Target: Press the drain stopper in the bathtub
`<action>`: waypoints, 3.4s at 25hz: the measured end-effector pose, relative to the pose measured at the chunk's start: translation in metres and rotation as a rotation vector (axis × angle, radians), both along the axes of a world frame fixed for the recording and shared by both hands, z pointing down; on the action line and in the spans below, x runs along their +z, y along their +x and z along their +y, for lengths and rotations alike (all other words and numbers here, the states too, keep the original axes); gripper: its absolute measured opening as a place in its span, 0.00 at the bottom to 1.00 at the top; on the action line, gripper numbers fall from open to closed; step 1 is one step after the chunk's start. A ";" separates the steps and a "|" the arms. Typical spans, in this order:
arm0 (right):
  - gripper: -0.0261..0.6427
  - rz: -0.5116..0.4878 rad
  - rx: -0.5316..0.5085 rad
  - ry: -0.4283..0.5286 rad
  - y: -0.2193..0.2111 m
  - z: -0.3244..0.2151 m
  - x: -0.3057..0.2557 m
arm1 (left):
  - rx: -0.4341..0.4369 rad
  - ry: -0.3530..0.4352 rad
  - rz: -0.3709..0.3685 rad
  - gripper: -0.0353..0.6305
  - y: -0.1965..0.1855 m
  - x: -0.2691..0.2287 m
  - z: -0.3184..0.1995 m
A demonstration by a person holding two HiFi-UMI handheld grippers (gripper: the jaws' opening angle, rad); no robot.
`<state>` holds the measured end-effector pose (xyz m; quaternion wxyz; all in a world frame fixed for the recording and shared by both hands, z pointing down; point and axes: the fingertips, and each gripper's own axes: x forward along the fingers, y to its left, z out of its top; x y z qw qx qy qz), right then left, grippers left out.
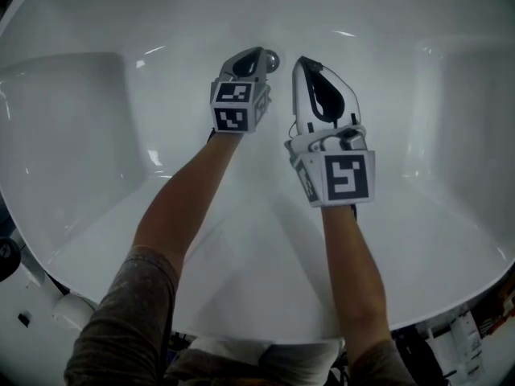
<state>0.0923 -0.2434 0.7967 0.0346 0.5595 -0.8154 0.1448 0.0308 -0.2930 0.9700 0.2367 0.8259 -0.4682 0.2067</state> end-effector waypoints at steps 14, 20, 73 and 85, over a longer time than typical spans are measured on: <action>0.04 -0.011 0.043 -0.059 0.003 0.001 0.016 | 0.043 -0.242 -0.133 0.06 0.000 0.092 0.001; 0.04 -0.015 0.046 -0.085 0.009 0.003 0.024 | 0.038 -0.336 -0.169 0.06 0.000 0.118 0.007; 0.04 0.026 0.055 -0.090 0.015 0.061 -0.293 | -0.039 -0.466 -0.140 0.06 -0.020 -0.279 0.071; 0.04 0.011 0.074 -0.081 0.005 0.097 -0.422 | 0.033 -0.432 -0.111 0.06 -0.013 -0.460 0.110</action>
